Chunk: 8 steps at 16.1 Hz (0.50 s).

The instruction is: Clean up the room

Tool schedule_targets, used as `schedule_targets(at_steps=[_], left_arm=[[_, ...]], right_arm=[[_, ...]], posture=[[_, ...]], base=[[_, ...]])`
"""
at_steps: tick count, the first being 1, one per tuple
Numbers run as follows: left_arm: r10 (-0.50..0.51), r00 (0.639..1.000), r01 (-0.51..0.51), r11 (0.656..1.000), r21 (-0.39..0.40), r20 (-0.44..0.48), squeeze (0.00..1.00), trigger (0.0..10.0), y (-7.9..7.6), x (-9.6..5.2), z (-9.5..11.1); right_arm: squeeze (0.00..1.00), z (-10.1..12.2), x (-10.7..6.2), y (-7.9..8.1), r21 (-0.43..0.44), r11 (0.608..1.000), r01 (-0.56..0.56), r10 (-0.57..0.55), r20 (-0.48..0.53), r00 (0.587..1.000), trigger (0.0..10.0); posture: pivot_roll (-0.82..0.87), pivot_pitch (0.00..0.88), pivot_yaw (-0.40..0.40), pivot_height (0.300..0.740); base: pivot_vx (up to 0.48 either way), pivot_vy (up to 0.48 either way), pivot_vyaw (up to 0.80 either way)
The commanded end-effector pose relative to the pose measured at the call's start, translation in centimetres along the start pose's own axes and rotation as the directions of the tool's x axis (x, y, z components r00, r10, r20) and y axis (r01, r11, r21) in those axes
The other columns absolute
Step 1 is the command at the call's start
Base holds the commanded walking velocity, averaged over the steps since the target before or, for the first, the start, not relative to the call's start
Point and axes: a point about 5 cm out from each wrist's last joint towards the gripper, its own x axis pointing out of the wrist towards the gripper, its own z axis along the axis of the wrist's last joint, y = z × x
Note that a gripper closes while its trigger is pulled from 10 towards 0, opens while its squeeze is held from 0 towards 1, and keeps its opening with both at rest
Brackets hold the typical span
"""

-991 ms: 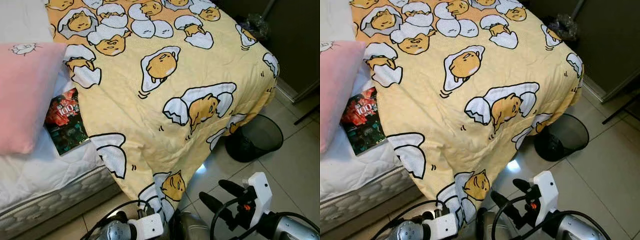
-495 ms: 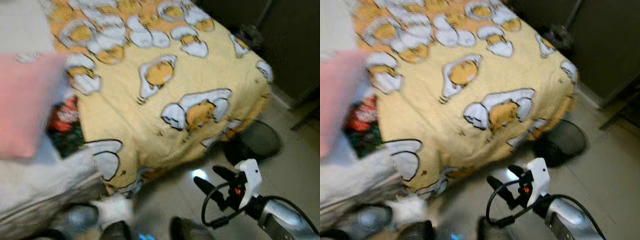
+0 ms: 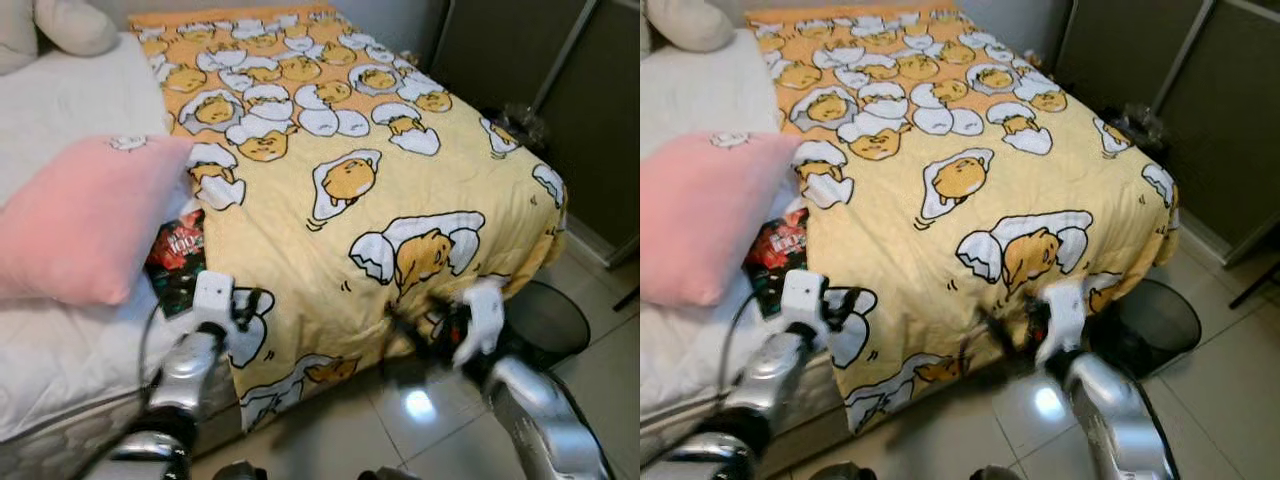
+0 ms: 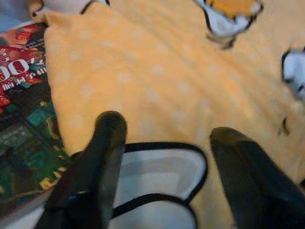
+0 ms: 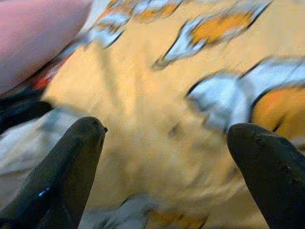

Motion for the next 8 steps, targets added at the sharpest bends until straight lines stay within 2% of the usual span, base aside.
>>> schedule_targets(at_steps=[1,2,3,4,5,6,7,8], left_arm=[[0.055,0.998,-0.054,0.998,-0.029,0.023,1.00,10.0,0.7,0.0,0.6],[0.057,0.996,-0.055,0.998,-0.037,0.066,1.00,10.0,0.3,0.1,1.4],[0.079,0.977,-0.091,0.995,0.049,0.199,0.00,10.0,-0.5,0.2,4.1],[0.078,0.970,-0.103,0.990,0.097,0.232,0.00,10.0,-1.2,0.5,5.3],[0.074,0.962,-0.104,0.990,0.100,0.263,0.00,10.0,-2.0,0.8,6.7],[0.064,0.957,-0.086,0.994,0.064,0.282,0.00,10.0,-2.1,0.8,7.1],[0.053,0.955,-0.066,0.997,0.037,0.292,1.00,10.0,-2.0,0.8,7.3],[0.059,0.955,-0.069,0.997,0.021,0.292,1.00,10.0,-1.8,0.6,7.4]], right_arm=[[0.00,0.3,-0.3,-1.2,-0.030,0.996,0.089,-0.089,0.030,0.996,10.0],[0.00,1.0,0.0,-1.6,-0.052,0.989,0.141,-0.136,0.090,0.987,10.0],[0.00,2.3,0.6,-2.2,-0.039,0.965,0.261,-0.251,0.171,0.953,10.0],[0.00,2.6,1.0,-2.2,-0.041,0.957,0.286,-0.274,0.193,0.942,10.0],[0.00,2.9,1.8,-2.1,-0.053,0.952,0.300,-0.284,0.202,0.937,10.0],[0.00,3.2,2.1,-2.1,-0.068,0.949,0.307,-0.287,0.213,0.934,10.0],[0.00,3.4,2.3,-2.2,-0.080,0.944,0.320,-0.296,0.219,0.930,10.0],[0.00,3.4,2.5,-2.1,-0.081,0.944,0.320,-0.296,0.223,0.929,10.0]], posture=[[-0.06,0.000,-0.013,0.740],[-0.05,0.000,-0.014,0.740],[-0.04,0.000,-0.016,0.740],[-0.03,0.000,-0.013,0.740],[-0.03,0.000,-0.012,0.740],[-0.02,0.000,-0.013,0.740],[-0.02,0.000,-0.014,0.740],[-0.01,0.000,-0.018,0.740]], base=[[0.000,0.000,0.00],[0.000,0.000,0.00],[0.000,0.000,0.00],[0.000,0.000,0.00],[0.000,0.000,0.00],[0.000,0.000,0.00],[0.000,0.000,0.00],[0.000,0.000,0.00]])
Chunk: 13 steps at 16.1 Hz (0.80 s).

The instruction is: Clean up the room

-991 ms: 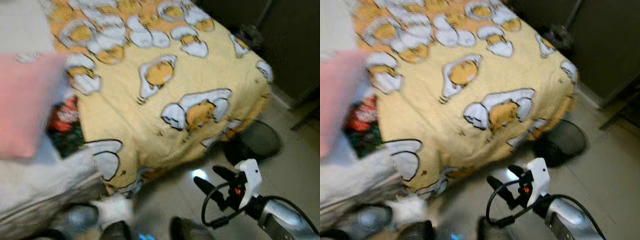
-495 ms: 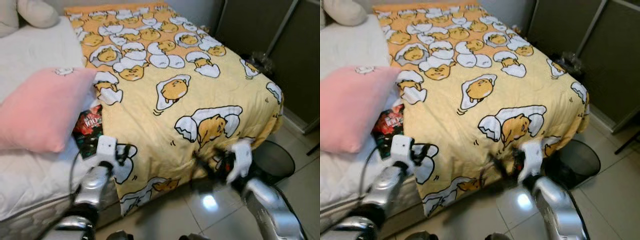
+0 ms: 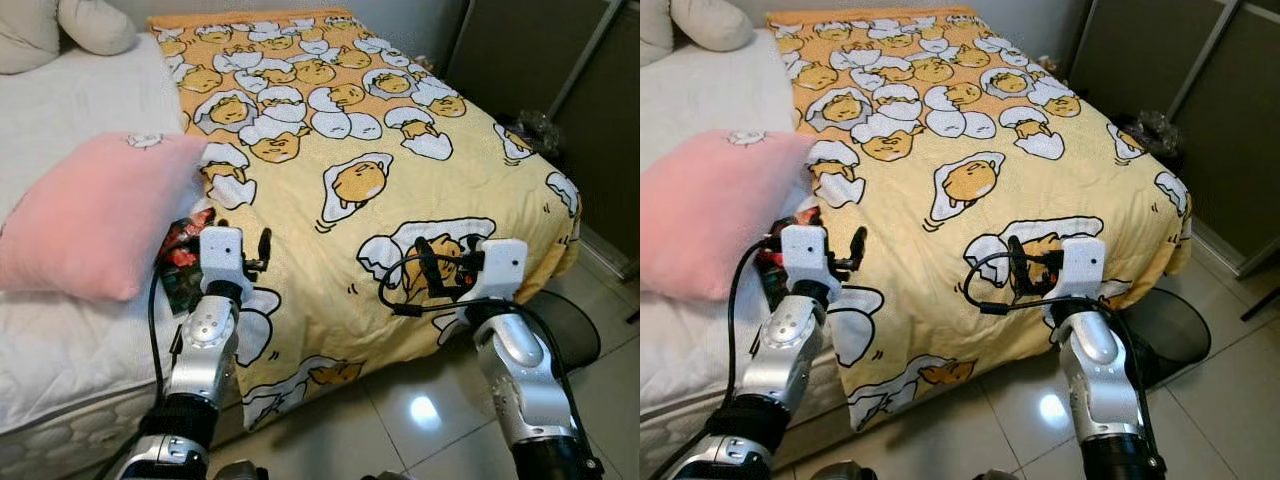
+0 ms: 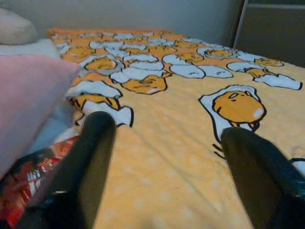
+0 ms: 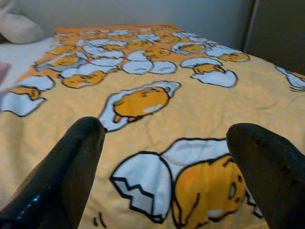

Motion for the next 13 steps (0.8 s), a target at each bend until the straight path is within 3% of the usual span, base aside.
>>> schedule_targets(at_steps=[1,2,3,8,12,13], left_arm=[[0.030,1.000,-0.030,0.999,-0.016,0.007,1.00,10.0,0.5,0.1,0.6],[0.077,0.997,-0.077,0.997,-0.020,0.005,1.00,10.0,0.9,0.5,1.3],[0.089,0.996,-0.089,0.996,-0.019,0.023,0.00,10.0,1.2,0.6,1.8],[0.057,0.997,-0.060,0.996,0.064,0.046,0.00,10.0,0.5,1.5,2.8],[0.034,0.998,-0.040,0.992,0.122,0.051,0.00,10.0,0.3,1.8,3.3],[0.028,0.998,-0.034,0.994,0.105,0.055,0.00,10.0,0.4,1.9,3.5]], right_arm=[[0.00,0.3,0.5,0.0,-0.018,1.000,0.005,-0.005,0.014,1.000,10.0],[0.00,0.3,1.0,0.6,-0.018,1.000,-0.021,0.021,0.018,1.000,10.0],[0.00,0.3,1.3,1.0,-0.005,1.000,-0.028,0.028,0.035,0.999,10.0],[0.00,0.3,1.9,0.1,-0.007,1.000,-0.005,0.006,0.040,0.999,10.0],[0.00,-0.5,2.0,0.9,0.000,1.000,-0.030,0.030,0.025,0.999,10.0],[0.00,-0.6,2.1,1.2,0.006,0.999,-0.038,0.038,0.024,0.999,10.0]], posture=[[0.00,0.000,-0.025,0.740],[0.01,0.000,-0.029,0.740],[0.02,0.000,-0.030,0.740],[0.03,0.000,-0.046,0.740],[0.03,0.000,-0.036,0.740],[0.03,0.000,-0.032,0.740]], base=[[0.000,0.000,0.00],[0.000,0.000,0.00],[0.000,0.000,0.00],[0.000,0.000,0.53],[0.000,0.000,0.59],[0.000,0.000,0.58]])
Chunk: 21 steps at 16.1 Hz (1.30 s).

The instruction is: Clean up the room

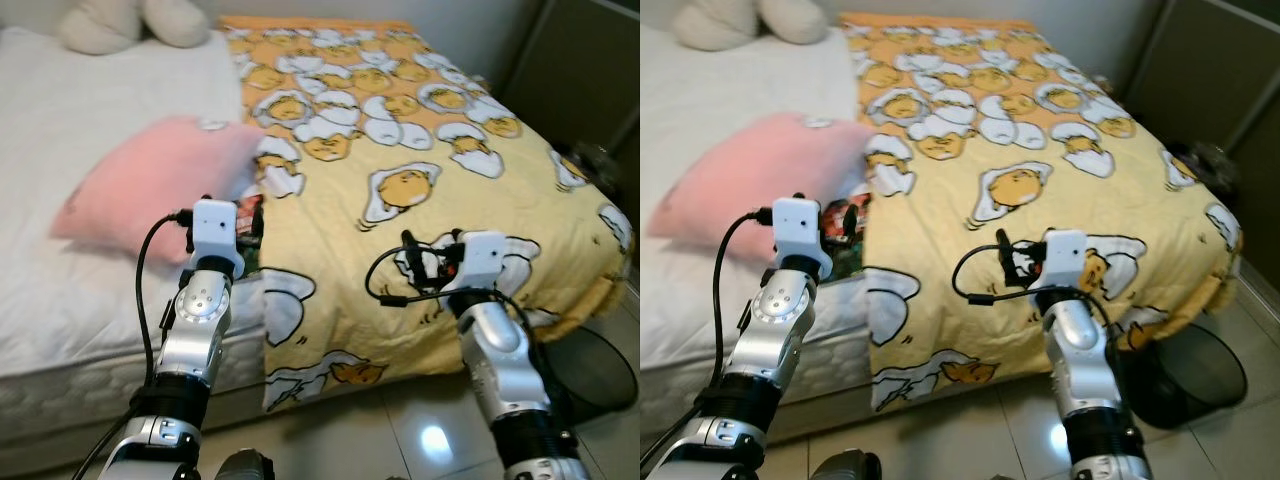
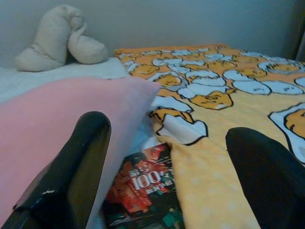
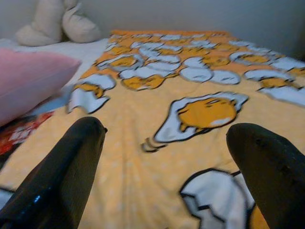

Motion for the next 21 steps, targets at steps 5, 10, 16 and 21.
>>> schedule_targets(at_steps=[5,10,16,21], left_arm=[[0.013,1.000,-0.014,1.000,-0.021,-0.018,0.00,10.0,-0.2,0.7,0.6],[-0.024,1.000,0.023,0.999,-0.025,-0.018,0.00,10.0,-1.0,0.5,0.6],[0.024,1.000,-0.025,0.998,-0.049,-0.012,0.00,10.0,-0.1,0.7,0.9],[0.018,1.000,-0.017,0.999,0.033,-0.011,0.00,10.0,-0.1,0.9,1.1]], right_arm=[[0.00,0.4,1.1,0.6,-0.010,0.999,-0.031,0.031,0.011,0.999,10.0],[0.00,-0.2,1.1,0.7,-0.014,0.999,-0.045,0.045,-0.006,0.999,10.0],[0.00,0.0,1.9,1.3,-0.014,0.997,-0.079,0.079,-0.008,0.997,10.0],[0.00,-0.2,2.2,1.5,-0.013,0.997,-0.070,0.070,-0.020,0.997,10.0]], posture=[[0.04,0.000,-0.024,0.740],[0.05,0.000,-0.039,0.740],[0.08,0.000,-0.056,0.740],[0.09,0.000,-0.062,0.740]], base=[[0.480,0.000,0.46],[0.480,0.000,0.43],[0.461,0.000,0.42],[0.082,0.049,0.08]])
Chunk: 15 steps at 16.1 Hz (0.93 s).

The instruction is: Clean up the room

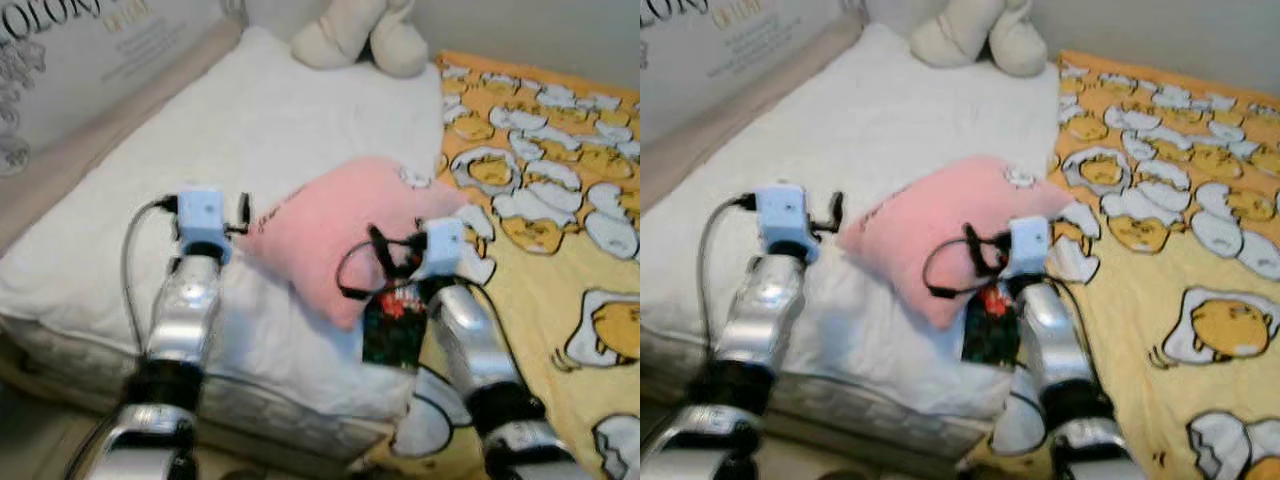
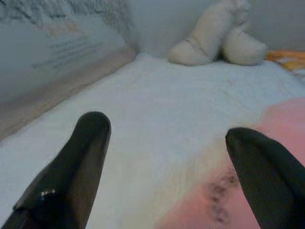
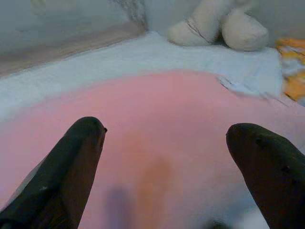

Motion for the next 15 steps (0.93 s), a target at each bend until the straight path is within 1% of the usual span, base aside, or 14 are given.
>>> schedule_targets(at_steps=[1,4,5,8,10,12,14,15], left_arm=[[-0.005,1.000,0.005,1.000,0.018,-0.005,0.00,10.0,0.3,0.0,0.0],[-0.049,0.999,0.048,0.998,0.045,0.017,0.00,10.0,0.1,-0.5,0.3],[-0.057,0.998,0.056,0.997,0.057,0.012,0.00,10.0,0.2,-0.8,0.2],[-0.070,0.998,0.069,0.995,0.074,0.007,0.00,10.0,0.7,-1.9,0.1],[-0.096,0.995,0.092,0.991,0.099,0.037,0.00,10.0,0.9,-3.6,0.5],[-0.133,0.990,0.126,0.984,0.124,0.051,0.00,10.0,0.6,-5.6,0.8],[-0.122,0.991,0.115,0.985,0.130,0.046,0.00,10.0,0.7,-7.5,1.1],[-0.120,0.992,0.114,0.984,0.138,0.039,0.00,10.0,0.7,-8.7,1.3]], right_arm=[[0.00,0.1,0.0,-0.1,0.017,1.000,0.015,-0.015,0.008,1.000,10.0],[0.00,0.1,0.2,-0.2,0.025,0.999,0.036,-0.036,0.007,0.999,10.0],[0.00,0.1,0.6,-0.2,0.023,0.999,0.044,-0.044,0.001,0.999,10.0],[0.00,0.7,1.7,-0.9,0.020,0.994,0.105,-0.105,-0.020,0.994,10.0],[0.00,2.6,3.3,-1.3,0.008,0.992,0.127,-0.127,-0.001,0.992,10.0],[0.00,4.3,4.8,-0.9,-0.015,0.994,0.112,-0.112,0.011,0.994,10.0],[0.00,5.0,5.7,-0.4,-0.023,0.995,0.102,-0.102,-0.002,0.995,10.0],[0.00,5.1,6.0,0.0,-0.016,0.995,0.099,-0.100,-0.024,0.995,10.0]], posture=[[0.09,0.000,-0.062,0.740],[0.10,0.000,-0.047,0.740],[0.11,0.000,-0.042,0.740],[0.13,0.000,-0.034,0.740],[0.19,0.006,-0.051,0.740],[0.24,0.046,-0.077,0.740],[0.29,0.095,-0.093,0.740],[0.32,0.131,-0.101,0.740]], base=[[0.000,0.000,0.00],[0.000,0.000,0.00],[0.000,0.000,0.00],[0.000,0.000,0.00],[0.000,0.000,0.00],[0.000,0.000,0.00],[0.000,0.000,0.00],[0.000,0.000,0.00]])
